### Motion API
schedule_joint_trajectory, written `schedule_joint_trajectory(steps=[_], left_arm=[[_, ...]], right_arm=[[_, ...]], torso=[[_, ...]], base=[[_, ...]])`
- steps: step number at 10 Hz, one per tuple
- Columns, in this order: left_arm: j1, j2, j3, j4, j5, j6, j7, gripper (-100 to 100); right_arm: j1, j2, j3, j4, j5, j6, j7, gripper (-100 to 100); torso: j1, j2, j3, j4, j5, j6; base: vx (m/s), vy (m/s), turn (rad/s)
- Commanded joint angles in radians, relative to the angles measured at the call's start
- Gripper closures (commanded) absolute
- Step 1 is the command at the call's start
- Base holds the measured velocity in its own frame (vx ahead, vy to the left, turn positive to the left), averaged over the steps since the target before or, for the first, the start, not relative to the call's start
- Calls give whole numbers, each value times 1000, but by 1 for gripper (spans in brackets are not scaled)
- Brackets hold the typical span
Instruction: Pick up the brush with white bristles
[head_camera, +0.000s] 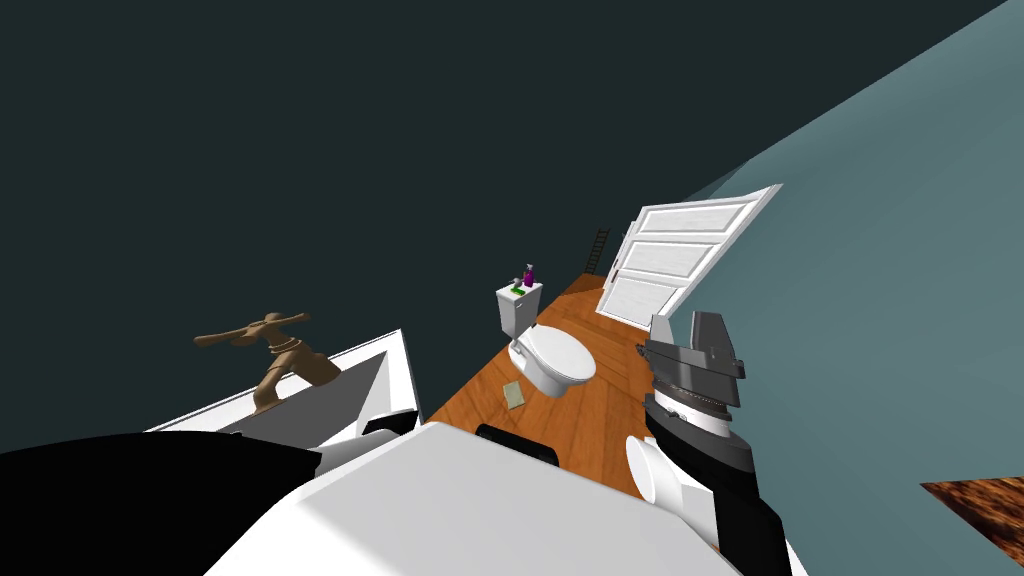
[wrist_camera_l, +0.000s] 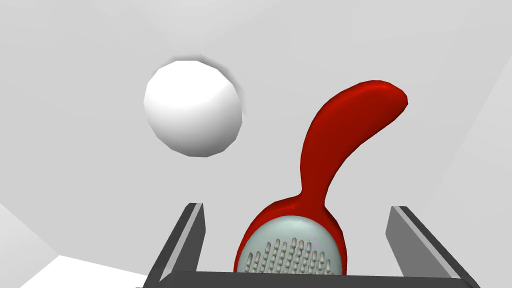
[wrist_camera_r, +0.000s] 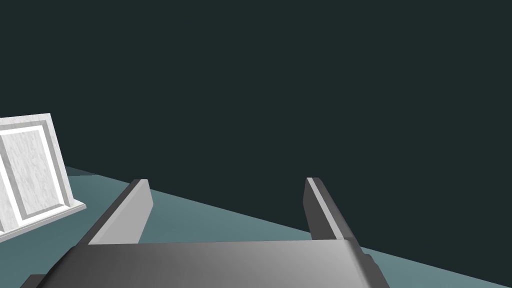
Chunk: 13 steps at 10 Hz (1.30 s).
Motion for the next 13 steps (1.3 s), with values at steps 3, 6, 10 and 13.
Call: schedule_joint_trajectory(steps=[3, 6, 10, 13], left_arm=[[3, -5, -2, 20, 6, -22, 5, 100], [3, -5, -3, 20, 6, -22, 5, 100], [-3, 9, 7, -31, -8, 31, -9, 100], [-1, 13, 7, -29, -8, 32, -9, 0]], right_arm=[[0, 0, 0, 0, 0, 0, 0, 0], [0, 0, 0, 0, 0, 0, 0, 0], [0, 0, 0, 0, 0, 0, 0, 0], [0, 0, 0, 0, 0, 0, 0, 0]], torso=[[0, 1, 0, 0, 0, 0], [0, 3, 1, 0, 0, -1], [-1, 4, 2, 1, 0, 0], [0, 4, 2, 1, 0, -1]], base=[[12, 2, 23], [0, 0, 0], [-14, -2, -53], [-14, 0, -16]])
